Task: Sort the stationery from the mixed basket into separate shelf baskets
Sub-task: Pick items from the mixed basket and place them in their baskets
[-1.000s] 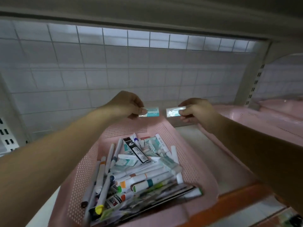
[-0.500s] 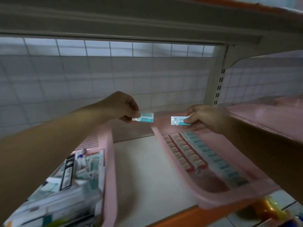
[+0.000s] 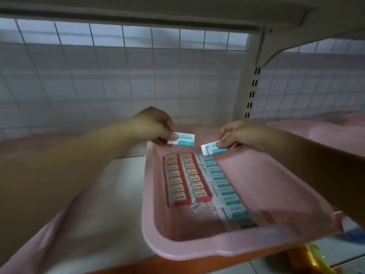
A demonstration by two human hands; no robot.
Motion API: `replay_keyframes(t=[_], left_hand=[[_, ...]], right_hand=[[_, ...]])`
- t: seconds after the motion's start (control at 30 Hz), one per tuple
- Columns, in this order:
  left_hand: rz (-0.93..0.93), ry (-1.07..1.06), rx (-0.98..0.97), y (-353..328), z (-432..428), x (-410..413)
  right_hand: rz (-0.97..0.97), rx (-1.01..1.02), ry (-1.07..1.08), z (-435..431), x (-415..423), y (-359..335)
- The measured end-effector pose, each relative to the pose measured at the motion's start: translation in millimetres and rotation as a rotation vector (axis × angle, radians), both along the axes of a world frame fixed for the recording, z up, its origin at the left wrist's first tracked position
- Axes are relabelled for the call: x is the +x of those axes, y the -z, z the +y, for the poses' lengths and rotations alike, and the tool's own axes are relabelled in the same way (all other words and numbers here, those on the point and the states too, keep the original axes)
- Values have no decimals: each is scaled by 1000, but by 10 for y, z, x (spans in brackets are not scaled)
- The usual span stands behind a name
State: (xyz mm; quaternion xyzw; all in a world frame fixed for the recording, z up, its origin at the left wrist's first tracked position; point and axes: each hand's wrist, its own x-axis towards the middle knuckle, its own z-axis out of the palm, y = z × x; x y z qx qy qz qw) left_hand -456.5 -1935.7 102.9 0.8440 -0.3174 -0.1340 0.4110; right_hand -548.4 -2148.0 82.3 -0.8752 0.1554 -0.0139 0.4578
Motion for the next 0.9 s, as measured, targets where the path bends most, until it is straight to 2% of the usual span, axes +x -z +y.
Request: replay_keyframes(t=[0.3,0.47,0.57,0.67,0.9], left_hand=[[137,57,19,478,-262,-430],[154,25,39,560,-319,-468],[176,6,39,570,-307,-460],[177,23,88,588,-312,-470],[182,47,96,620,-311,-454]], right_hand=[[196,-247,-297,22,-442,318],[281,-116,-369,31,-477,350],[404,-87,-482,16,-483,359],[530,-84,-601,23,-518,384],[668,-129,-775,57,-548,419]])
